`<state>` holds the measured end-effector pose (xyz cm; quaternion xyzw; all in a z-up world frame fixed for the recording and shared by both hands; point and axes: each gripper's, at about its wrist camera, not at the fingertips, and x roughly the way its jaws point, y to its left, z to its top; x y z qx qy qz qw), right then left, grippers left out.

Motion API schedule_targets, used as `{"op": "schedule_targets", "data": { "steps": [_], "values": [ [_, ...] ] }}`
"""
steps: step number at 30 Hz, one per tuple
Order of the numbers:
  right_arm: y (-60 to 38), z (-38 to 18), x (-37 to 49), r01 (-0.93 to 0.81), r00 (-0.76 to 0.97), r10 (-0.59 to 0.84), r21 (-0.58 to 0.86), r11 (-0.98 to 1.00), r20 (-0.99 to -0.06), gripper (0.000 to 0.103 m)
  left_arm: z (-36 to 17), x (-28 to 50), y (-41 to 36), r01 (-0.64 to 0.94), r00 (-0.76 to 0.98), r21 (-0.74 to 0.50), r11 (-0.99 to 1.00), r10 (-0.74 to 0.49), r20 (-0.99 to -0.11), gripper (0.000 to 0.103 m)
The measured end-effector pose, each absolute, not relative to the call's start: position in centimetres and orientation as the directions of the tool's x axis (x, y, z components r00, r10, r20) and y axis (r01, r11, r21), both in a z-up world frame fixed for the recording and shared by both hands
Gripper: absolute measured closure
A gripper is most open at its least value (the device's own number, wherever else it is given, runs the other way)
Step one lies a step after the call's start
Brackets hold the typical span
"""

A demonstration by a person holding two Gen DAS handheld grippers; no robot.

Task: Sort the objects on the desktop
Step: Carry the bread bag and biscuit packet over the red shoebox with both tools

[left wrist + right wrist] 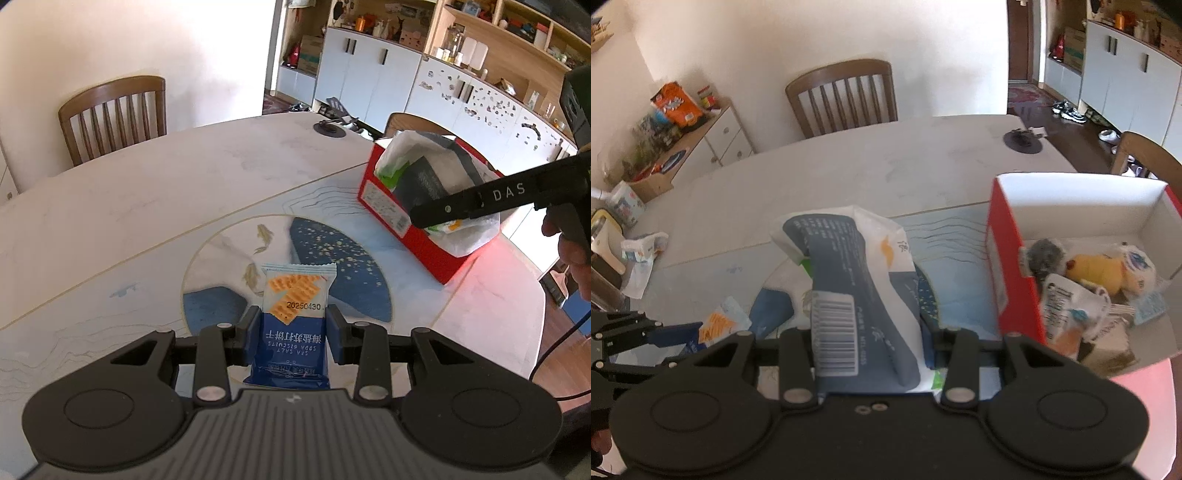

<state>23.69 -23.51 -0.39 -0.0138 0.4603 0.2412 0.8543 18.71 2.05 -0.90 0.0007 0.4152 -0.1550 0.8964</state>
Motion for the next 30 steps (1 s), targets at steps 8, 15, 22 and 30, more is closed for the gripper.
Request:
{"op": "schedule_targets", "data": {
  "steps": [8, 15, 22, 30],
  "values": [
    [-27.7, 0.4, 23.7, -0.383, 0.496, 0.395, 0.213, 0.899, -0.773, 0.062, 0.2, 19.1, -1.1, 0.309, 0.593, -0.137, 0.941, -0.303, -0.746, 0.068],
    [-31.6, 0.8, 24.4, -0.350, 0.527, 0.386, 0.221, 0.911, -0.758, 0.062, 1.0, 20.0, -5.0, 0.351, 0.592, -0.125, 0.928, -0.323, -0.738, 0.068],
    [-35.5, 0.9, 25.5, -0.330, 0.548, 0.375, 0.219, 0.918, -0.748, 0.062, 1.4, 21.2, -9.5, 0.387, 0.588, -0.104, 0.916, -0.332, -0.738, 0.068],
    [-39.1, 0.6, 27.4, -0.317, 0.564, 0.362, 0.210, 0.925, -0.742, 0.062, 1.8, 23.1, -14.3, 0.427, 0.578, -0.090, 0.900, -0.349, -0.737, 0.068]
  ]
}}
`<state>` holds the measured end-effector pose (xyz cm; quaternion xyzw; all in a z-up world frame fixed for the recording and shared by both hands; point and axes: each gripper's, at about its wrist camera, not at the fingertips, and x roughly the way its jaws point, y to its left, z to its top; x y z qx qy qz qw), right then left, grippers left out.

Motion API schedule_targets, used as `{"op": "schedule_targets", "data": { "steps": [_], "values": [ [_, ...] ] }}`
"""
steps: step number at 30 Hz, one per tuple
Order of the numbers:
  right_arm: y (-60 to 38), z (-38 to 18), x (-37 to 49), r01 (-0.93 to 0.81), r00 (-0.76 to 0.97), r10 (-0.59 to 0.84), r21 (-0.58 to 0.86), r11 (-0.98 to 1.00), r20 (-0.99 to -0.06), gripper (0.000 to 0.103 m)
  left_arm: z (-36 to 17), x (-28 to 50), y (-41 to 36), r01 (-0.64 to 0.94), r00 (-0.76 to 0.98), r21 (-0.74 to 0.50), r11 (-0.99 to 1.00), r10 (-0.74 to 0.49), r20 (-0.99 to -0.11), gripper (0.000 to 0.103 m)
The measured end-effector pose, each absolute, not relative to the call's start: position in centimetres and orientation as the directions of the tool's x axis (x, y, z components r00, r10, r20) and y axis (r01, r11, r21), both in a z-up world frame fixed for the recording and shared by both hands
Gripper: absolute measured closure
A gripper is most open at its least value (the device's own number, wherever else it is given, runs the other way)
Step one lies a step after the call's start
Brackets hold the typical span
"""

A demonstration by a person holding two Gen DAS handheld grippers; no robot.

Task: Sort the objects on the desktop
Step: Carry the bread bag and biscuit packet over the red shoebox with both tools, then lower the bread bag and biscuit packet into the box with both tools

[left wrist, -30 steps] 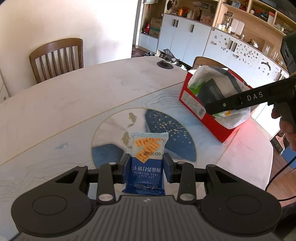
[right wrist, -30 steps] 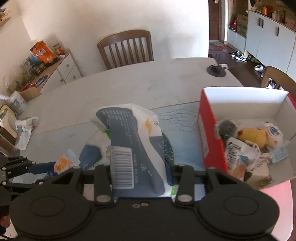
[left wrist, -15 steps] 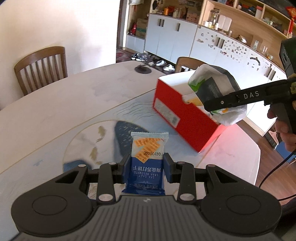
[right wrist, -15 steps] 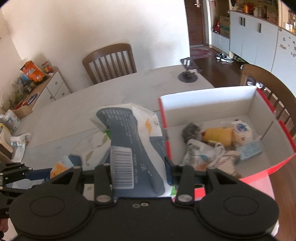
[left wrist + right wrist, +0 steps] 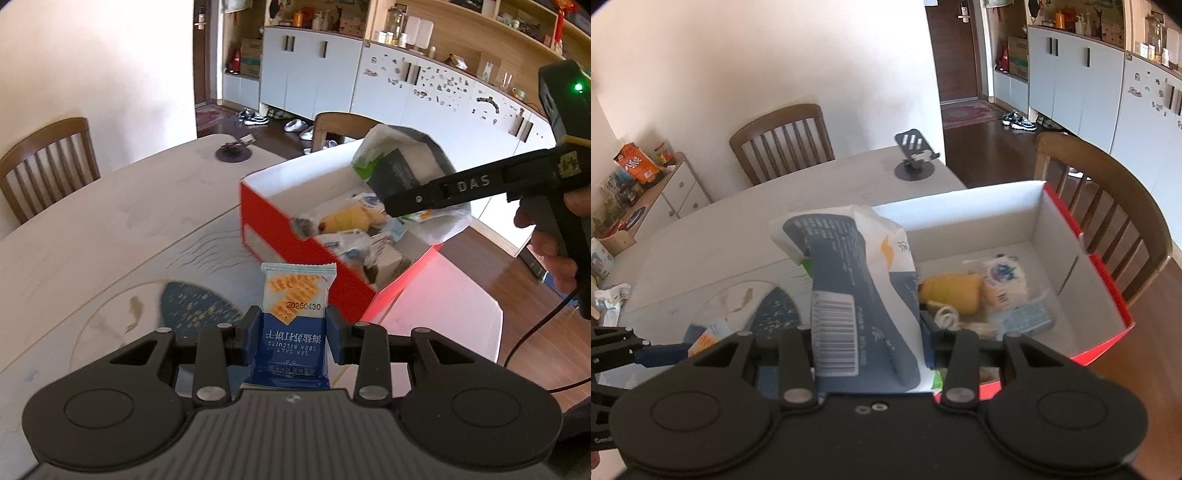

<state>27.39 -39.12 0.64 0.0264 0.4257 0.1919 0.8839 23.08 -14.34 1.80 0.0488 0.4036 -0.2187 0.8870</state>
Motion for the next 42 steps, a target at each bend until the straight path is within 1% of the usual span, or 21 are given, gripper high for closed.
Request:
{"op": "schedule_targets", "data": {
  "steps": [11, 17, 31, 42],
  "values": [
    [-42.1, -0.1, 30.4, -0.292, 0.562, 0.340, 0.203, 0.935, -0.754, 0.062, 2.2, 26.5, -19.4, 0.466, 0.575, -0.073, 0.882, -0.364, -0.733, 0.068],
    [-43.0, -0.8, 31.9, -0.276, 0.559, 0.319, 0.191, 0.942, -0.765, 0.062, 1.6, 28.5, -21.3, 0.483, 0.565, -0.065, 0.873, -0.368, -0.738, 0.068],
    [-44.9, -3.5, 35.7, -0.234, 0.535, 0.251, 0.144, 0.962, -0.806, 0.062, -1.0, 32.0, -26.0, 0.528, 0.508, -0.045, 0.848, -0.358, -0.783, 0.068],
    [-45.6, -6.3, 38.2, -0.219, 0.511, 0.188, 0.084, 0.972, -0.838, 0.062, -2.7, 33.6, -27.7, 0.546, 0.469, -0.031, 0.837, -0.336, -0.817, 0.068]
  ]
}}
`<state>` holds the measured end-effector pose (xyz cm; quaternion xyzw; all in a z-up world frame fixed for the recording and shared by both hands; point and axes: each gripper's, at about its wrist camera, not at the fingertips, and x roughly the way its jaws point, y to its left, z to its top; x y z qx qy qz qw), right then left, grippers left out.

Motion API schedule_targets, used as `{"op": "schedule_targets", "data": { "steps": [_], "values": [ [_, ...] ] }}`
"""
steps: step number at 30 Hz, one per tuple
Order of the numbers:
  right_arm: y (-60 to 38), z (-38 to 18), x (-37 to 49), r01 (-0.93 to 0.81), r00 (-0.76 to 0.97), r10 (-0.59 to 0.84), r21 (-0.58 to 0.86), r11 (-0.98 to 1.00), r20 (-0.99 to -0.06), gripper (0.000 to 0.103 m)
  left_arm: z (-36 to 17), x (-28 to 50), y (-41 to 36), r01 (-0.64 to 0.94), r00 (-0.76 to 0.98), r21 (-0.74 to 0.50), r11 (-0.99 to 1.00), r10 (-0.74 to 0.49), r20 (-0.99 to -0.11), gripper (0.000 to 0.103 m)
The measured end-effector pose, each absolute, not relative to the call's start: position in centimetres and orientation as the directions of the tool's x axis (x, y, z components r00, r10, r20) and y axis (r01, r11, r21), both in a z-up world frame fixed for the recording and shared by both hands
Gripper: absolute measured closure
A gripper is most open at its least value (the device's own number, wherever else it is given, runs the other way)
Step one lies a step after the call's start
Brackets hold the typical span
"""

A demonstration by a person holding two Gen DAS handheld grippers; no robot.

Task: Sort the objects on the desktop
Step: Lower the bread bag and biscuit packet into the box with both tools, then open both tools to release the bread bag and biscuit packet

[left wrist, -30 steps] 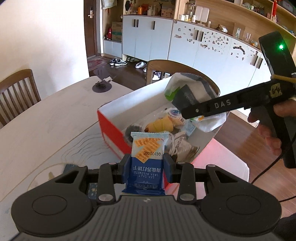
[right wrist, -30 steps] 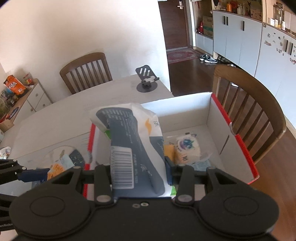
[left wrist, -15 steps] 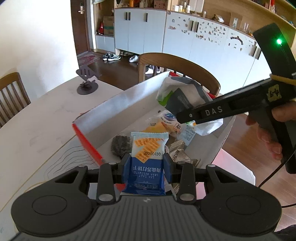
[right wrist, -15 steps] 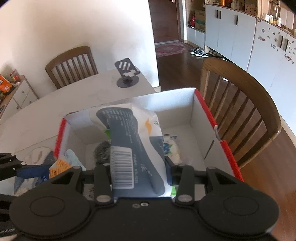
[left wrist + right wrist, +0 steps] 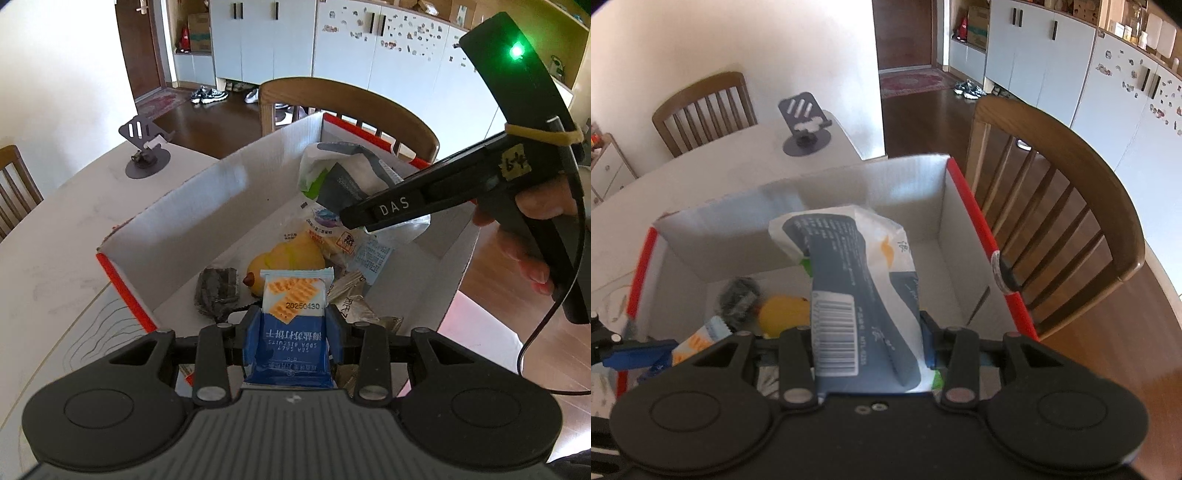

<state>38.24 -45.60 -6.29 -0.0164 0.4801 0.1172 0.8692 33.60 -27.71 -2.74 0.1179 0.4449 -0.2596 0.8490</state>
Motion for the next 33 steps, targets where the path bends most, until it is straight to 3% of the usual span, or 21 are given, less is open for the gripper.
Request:
{"op": "schedule_targets", "data": {
  "steps": [14, 24, 27, 31, 33],
  "values": [
    [-45.9, -7.7, 38.9, -0.226, 0.479, 0.178, 0.075, 0.971, -0.860, 0.060, -4.7, 34.6, -28.8, 0.556, 0.412, -0.046, 0.830, -0.324, -0.852, 0.068],
    [-46.0, -7.8, 38.6, -0.231, 0.467, 0.186, 0.083, 0.969, -0.864, 0.047, -5.0, 34.6, -28.5, 0.552, 0.393, -0.072, 0.831, -0.336, -0.856, 0.065],
    [-46.0, -7.5, 38.4, -0.235, 0.472, 0.188, 0.083, 0.968, -0.861, 0.042, -4.9, 34.4, -28.6, 0.556, 0.391, -0.071, 0.828, -0.336, -0.857, 0.061],
    [-46.1, -6.8, 38.0, -0.240, 0.486, 0.201, 0.091, 0.966, -0.851, 0.039, -4.5, 34.2, -28.6, 0.560, 0.395, -0.077, 0.825, -0.347, -0.851, 0.045],
    [-46.2, -6.4, 37.8, -0.242, 0.491, 0.205, 0.094, 0.966, -0.847, 0.039, -4.3, 34.1, -28.4, 0.556, 0.400, -0.079, 0.827, -0.350, -0.847, 0.044]
  ]
}}
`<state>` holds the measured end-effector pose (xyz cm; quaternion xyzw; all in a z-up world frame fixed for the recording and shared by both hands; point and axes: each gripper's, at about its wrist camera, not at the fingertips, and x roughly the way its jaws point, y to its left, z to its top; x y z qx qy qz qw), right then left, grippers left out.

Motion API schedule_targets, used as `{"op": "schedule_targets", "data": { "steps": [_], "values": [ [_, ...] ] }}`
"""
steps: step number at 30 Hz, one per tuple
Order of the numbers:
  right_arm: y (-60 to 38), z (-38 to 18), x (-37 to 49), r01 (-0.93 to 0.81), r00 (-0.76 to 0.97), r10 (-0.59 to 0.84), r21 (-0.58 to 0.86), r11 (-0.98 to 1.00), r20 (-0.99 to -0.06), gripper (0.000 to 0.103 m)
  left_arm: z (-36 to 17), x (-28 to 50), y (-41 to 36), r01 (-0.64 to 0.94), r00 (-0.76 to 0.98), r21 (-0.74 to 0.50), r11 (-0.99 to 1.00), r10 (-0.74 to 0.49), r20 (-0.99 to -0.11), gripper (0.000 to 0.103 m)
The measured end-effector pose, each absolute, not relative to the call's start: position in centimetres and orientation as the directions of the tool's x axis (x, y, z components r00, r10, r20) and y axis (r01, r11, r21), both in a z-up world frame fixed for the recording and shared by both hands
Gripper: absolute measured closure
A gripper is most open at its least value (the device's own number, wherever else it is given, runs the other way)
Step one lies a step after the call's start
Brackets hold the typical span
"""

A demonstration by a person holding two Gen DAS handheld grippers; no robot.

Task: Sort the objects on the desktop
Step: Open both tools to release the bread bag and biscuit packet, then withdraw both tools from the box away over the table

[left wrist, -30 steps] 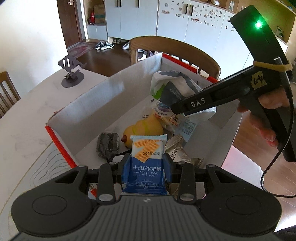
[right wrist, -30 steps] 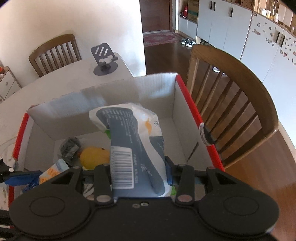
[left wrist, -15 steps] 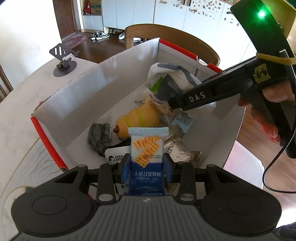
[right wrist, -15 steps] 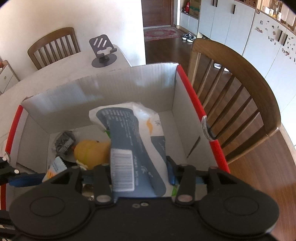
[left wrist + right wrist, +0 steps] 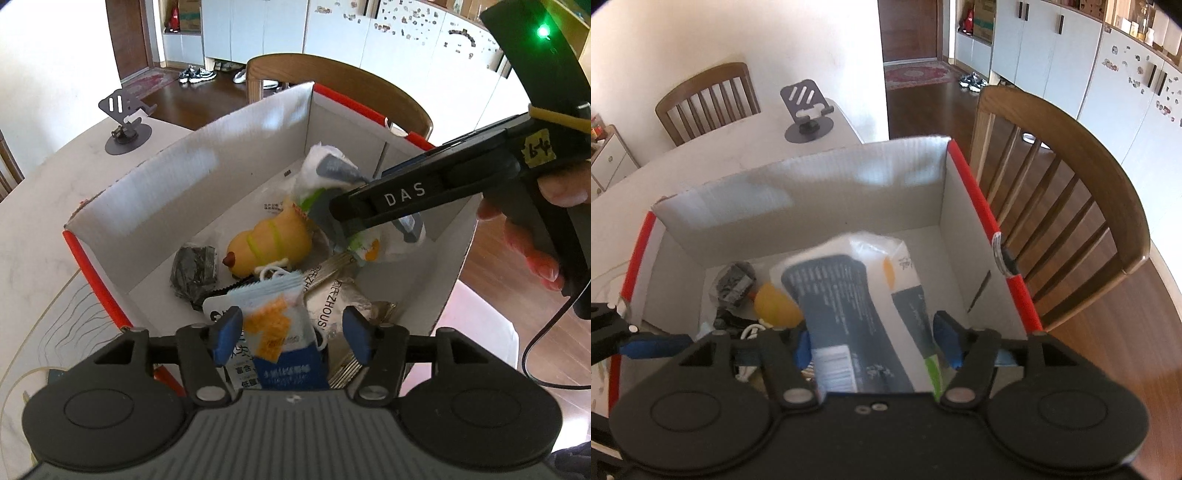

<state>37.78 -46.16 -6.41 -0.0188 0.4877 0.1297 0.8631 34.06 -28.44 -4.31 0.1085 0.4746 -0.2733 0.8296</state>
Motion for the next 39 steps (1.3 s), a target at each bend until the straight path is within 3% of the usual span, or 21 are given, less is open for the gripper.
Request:
{"op": "schedule_targets", "data": {
  "steps": [18, 39],
  "values": [
    [-46.5, -2.0, 34.1, -0.288, 0.527, 0.292, 0.155, 0.945, -0.798, 0.038, -0.8, 32.1, -26.5, 0.504, 0.478, -0.095, 0.859, -0.369, -0.797, 0.044],
    [-47.4, 1.0, 28.2, -0.392, 0.548, 0.396, 0.193, 0.900, -0.737, 0.032, 2.2, 27.6, -25.0, 0.417, 0.583, -0.094, 0.904, -0.345, -0.735, 0.035]
  ]
}}
